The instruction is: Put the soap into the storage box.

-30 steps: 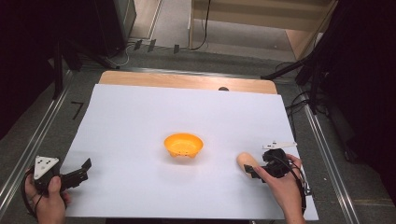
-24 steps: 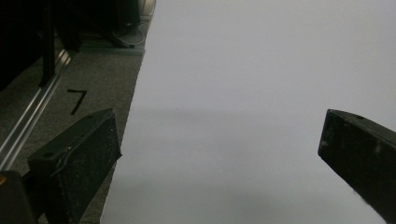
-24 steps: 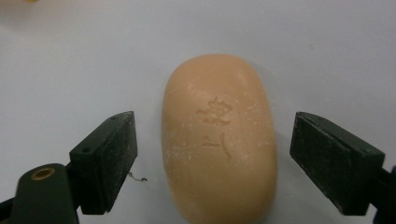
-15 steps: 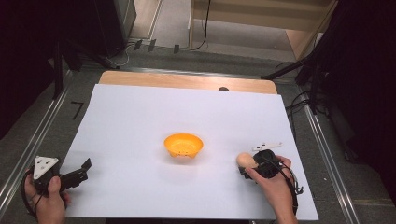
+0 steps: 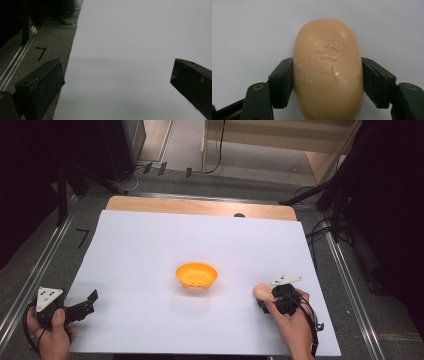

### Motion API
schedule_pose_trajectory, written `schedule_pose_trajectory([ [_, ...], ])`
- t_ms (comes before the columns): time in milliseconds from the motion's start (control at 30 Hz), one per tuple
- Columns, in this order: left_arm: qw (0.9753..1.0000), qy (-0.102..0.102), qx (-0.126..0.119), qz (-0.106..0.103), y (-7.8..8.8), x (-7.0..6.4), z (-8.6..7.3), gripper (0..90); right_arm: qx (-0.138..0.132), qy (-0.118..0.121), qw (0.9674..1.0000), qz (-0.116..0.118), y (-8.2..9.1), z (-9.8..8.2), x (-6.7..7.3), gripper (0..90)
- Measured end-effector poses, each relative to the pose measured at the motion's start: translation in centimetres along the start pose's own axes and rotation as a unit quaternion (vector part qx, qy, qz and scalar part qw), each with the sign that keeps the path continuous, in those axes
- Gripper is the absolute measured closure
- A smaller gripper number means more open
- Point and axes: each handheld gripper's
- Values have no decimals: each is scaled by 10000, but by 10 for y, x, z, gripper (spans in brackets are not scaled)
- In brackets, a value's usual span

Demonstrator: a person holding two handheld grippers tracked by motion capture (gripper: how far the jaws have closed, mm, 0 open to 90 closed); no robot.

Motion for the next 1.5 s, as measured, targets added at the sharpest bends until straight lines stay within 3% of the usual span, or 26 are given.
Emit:
schedule_pose_trajectory([
  [167,10000,33,-14,-25,0,1,0,0,13,-86,10000,-14,-1,2,0,327],
  [500,10000,27,5,12,0,0,0,0,320,85,9993,150,2,8,-4,334],
  [767,10000,3,-2,-19,0,0,0,0,298,424,9978,420,9,16,-7,335],
  [1033,10000,23,-4,-44,0,1,0,0,350,695,9960,437,20,31,-5,335],
  [1333,10000,-40,50,-40,-1,0,0,0,293,925,9930,674,25,46,-3,335],
  [1500,10000,-28,55,-61,-1,1,0,0,363,1113,9911,632,26,56,-1,335],
])
Point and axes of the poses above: each handheld gripper's, and its own axes: y roughly backward along the jaws, z roughly out of its top, x roughly to its left, and after that the axes turned 12 degrees about z, right-handed
